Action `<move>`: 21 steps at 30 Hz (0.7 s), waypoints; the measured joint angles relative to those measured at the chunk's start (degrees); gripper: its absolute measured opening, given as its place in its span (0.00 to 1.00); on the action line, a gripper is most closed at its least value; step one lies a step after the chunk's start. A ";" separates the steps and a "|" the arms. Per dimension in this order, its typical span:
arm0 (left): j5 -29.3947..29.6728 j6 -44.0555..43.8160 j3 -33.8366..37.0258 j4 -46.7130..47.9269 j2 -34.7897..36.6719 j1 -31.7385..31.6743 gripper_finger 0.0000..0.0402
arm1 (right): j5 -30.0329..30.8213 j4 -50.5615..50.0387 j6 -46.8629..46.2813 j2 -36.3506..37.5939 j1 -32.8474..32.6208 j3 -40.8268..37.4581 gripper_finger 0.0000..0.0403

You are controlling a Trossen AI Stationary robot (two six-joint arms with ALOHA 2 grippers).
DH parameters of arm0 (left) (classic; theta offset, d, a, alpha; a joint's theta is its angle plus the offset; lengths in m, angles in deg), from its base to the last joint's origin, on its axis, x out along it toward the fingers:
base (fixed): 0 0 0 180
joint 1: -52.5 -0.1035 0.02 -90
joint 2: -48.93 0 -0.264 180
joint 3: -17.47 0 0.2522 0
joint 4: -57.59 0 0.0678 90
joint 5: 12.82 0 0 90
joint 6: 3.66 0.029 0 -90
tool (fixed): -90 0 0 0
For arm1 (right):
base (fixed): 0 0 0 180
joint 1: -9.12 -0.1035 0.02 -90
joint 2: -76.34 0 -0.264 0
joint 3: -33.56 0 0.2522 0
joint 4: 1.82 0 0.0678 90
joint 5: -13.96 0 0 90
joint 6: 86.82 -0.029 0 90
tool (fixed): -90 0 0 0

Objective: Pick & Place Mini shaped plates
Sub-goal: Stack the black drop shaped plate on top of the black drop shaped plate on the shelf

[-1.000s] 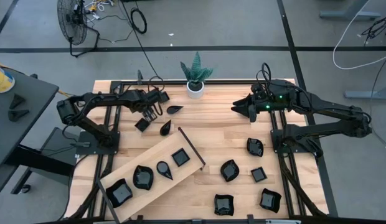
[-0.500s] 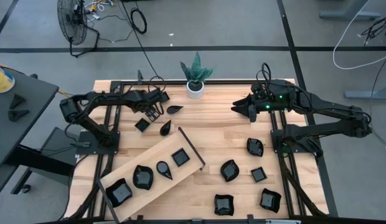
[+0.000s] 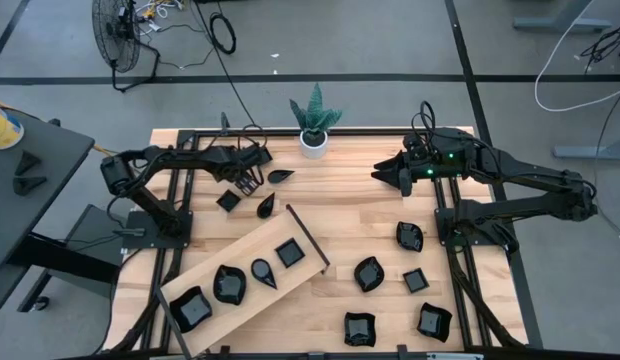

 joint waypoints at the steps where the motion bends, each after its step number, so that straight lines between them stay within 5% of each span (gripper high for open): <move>1: -0.15 -0.89 -0.04 0.02 0.00 0.24 0.50 | 0.00 -0.02 0.10 0.02 0.00 0.00 0.52; 21: 5.28 -4.09 -3.08 -0.02 0.02 -1.07 0.50 | -0.15 -0.15 1.07 0.01 0.00 0.00 0.52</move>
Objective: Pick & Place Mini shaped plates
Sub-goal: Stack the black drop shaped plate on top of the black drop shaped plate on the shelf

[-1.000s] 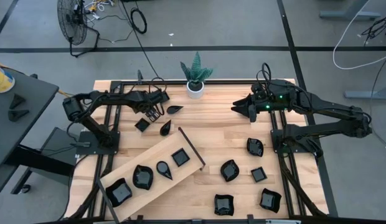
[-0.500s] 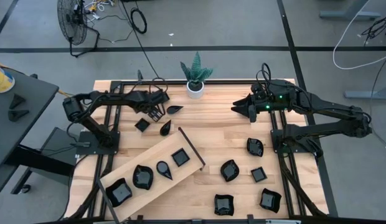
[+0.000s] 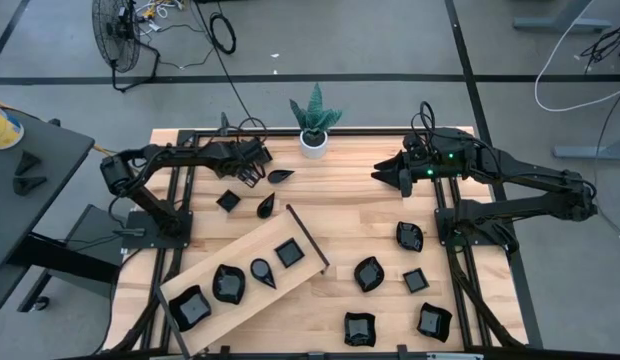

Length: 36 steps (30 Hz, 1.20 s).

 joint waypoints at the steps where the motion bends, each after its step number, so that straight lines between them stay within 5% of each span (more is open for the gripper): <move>1: -0.29 -0.78 0.00 -0.05 0.00 0.00 0.50 | 0.00 0.00 0.00 0.01 0.00 0.00 0.52; 13: -5.18 -5.71 -5.53 2.31 0.00 4.36 0.50 | -0.02 0.07 0.02 0.01 0.00 0.00 0.52; 23: -8.84 5.93 -17.48 2.50 0.04 6.40 0.50 | -0.02 0.09 1.02 0.01 0.00 0.00 0.52; 36: -12.20 12.25 -18.10 -0.29 -6.98 8.22 0.50 | 0.00 0.11 3.88 0.01 0.00 0.00 0.52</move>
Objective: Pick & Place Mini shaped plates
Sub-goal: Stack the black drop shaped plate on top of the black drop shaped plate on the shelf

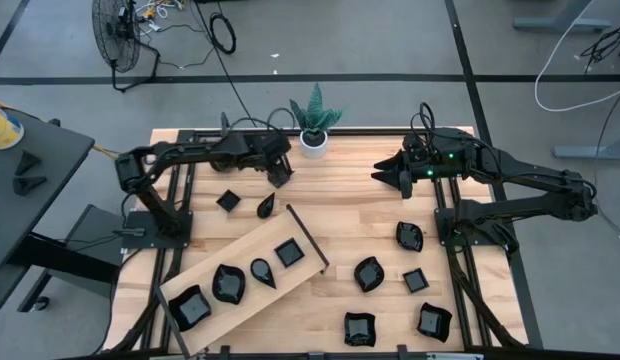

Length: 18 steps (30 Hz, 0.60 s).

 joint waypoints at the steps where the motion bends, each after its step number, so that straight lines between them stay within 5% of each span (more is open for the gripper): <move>1: -0.09 0.38 0.02 -0.29 -1.35 0.29 0.50 | 0.00 0.01 0.21 -0.02 0.00 0.00 0.52; 18: -6.45 0.34 -0.22 -4.17 -11.64 -2.05 0.50 | -1.87 -0.33 -0.02 -0.02 -0.01 0.00 0.52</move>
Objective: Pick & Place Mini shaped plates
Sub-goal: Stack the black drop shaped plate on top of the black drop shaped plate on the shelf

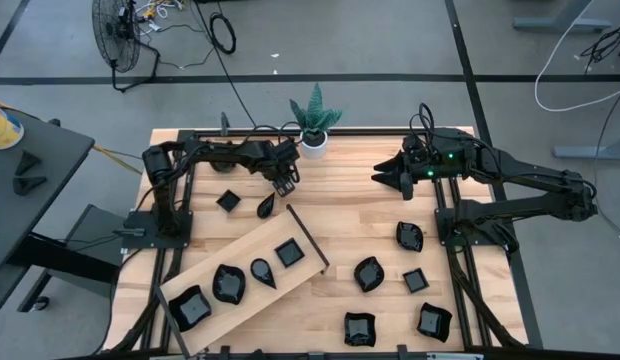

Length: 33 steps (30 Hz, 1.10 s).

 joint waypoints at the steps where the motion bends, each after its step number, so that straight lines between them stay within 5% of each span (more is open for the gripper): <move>1: -0.12 -0.01 -0.02 0.02 0.13 -0.11 0.49 | -0.10 0.00 -0.13 0.00 -0.01 0.01 0.52; 25: -7.54 -0.43 -0.26 0.21 0.28 0.15 0.04 | -0.10 0.04 -0.86 0.00 -0.01 0.00 0.52; 33: -7.98 -0.76 -0.28 0.48 1.41 0.19 0.01 | -0.10 0.04 -0.86 0.01 0.00 0.00 0.52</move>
